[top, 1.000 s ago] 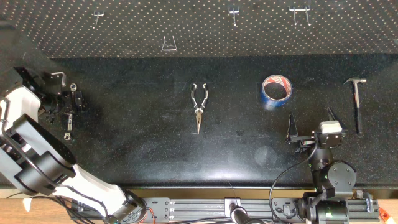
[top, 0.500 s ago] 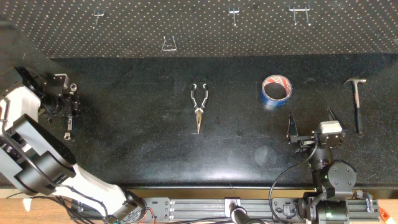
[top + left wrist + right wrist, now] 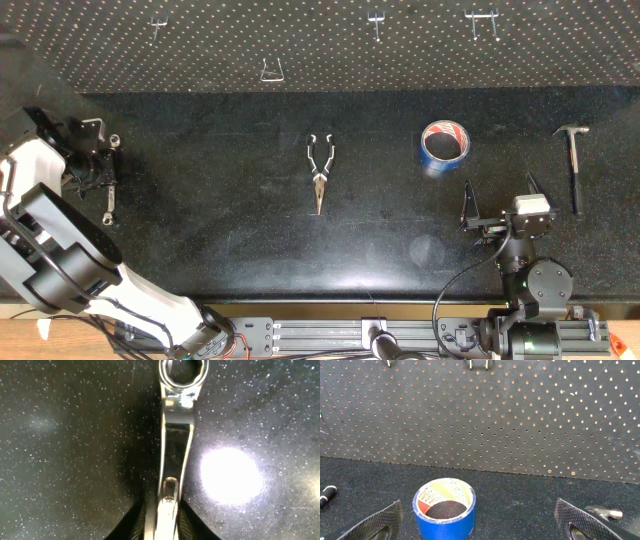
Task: Place Tools Onto Pegboard
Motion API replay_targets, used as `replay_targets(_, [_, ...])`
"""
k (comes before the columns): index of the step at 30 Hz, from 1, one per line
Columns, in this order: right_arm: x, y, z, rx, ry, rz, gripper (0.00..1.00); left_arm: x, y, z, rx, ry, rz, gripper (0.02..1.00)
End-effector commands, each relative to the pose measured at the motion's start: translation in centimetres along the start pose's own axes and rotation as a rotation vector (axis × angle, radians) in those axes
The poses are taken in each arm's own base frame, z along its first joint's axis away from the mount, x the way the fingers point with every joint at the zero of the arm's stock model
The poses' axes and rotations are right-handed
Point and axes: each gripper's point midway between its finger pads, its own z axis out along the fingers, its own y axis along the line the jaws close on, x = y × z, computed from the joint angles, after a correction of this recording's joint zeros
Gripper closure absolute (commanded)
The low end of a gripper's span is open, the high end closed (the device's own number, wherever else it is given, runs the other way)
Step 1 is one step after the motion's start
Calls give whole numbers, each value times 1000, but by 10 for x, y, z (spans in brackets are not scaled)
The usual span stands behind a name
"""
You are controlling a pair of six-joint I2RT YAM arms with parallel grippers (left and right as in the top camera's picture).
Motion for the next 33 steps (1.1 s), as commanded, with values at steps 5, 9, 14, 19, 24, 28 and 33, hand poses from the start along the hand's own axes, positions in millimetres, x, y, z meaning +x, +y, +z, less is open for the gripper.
replay_targets(5, [1, 4, 0, -18, 1, -11, 20, 0, 0, 6, 10, 8, -18, 919])
replay_targets(9, [1, 4, 0, -18, 1, -11, 20, 1, -1, 6, 12, 13, -19, 991])
replay_targets(14, [1, 4, 0, -18, 1, -11, 20, 7, -7, -32, 4, 7, -28, 991])
replay_targets(19, [1, 4, 0, -18, 1, -11, 20, -34, 3, -121, -133, -277, -22, 989])
replay_targets(24, [1, 4, 0, -18, 1, -11, 20, -49, -21, -230, -167, -587, -5, 991])
replay_targets(28, [1, 4, 0, -18, 1, -11, 20, -38, -33, -291, -246, -723, 17, 989])
replay_targets(33, [1, 4, 0, -18, 1, -11, 20, -20, -47, -333, -260, -838, -87, 991])
